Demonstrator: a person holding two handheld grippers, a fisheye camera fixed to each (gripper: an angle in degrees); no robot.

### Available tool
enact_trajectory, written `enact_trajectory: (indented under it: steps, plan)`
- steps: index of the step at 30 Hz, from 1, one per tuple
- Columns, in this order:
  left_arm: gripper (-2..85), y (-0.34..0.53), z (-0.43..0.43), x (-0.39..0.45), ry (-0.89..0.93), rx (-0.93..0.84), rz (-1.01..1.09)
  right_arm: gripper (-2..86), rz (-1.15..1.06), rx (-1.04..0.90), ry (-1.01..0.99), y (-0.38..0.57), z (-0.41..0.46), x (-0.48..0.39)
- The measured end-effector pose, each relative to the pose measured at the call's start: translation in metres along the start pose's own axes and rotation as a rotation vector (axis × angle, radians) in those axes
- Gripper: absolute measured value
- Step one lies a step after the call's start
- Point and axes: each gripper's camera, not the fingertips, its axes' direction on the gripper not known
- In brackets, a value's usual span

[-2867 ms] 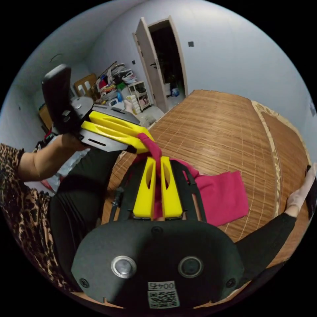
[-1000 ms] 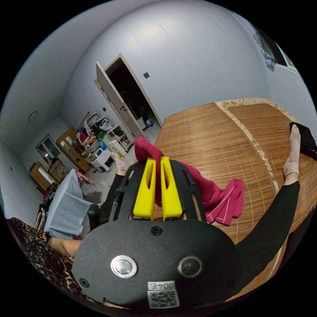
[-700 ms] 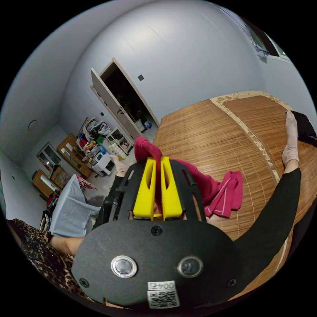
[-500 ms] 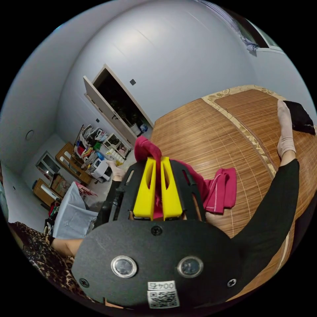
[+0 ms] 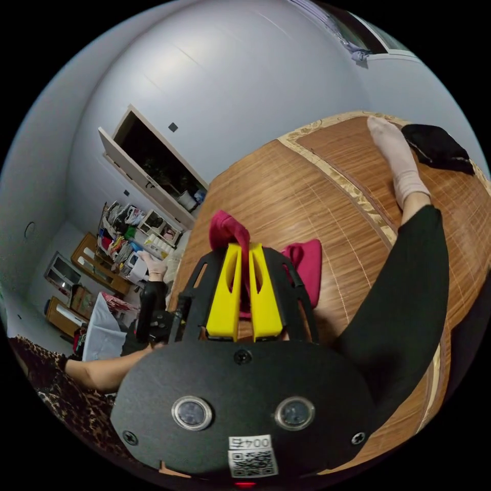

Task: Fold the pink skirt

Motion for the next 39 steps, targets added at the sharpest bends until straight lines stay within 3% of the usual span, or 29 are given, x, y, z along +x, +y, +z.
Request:
enact_trajectory:
  steps: [17,28,34,39]
  plan:
    - [0.0,-0.013,-0.038,0.022,-0.107,0.03,0.039,3.1,0.016,0.039,0.051,0.021,-0.018,0.007]
    - [0.0,-0.002,-0.09,-0.012,-0.01,0.042,-0.027,3.0,-0.047,0.051,0.108,0.035,-0.028,-0.025]
    - [0.1,0.05,-0.194,-0.063,0.034,0.268,-0.093,2.8,-0.244,0.08,0.052,0.051,-0.061,-0.079]
    - [0.0,0.091,-0.312,-0.094,0.036,0.417,-0.007,2.9,-0.424,0.168,-0.049,0.055,-0.128,-0.157]
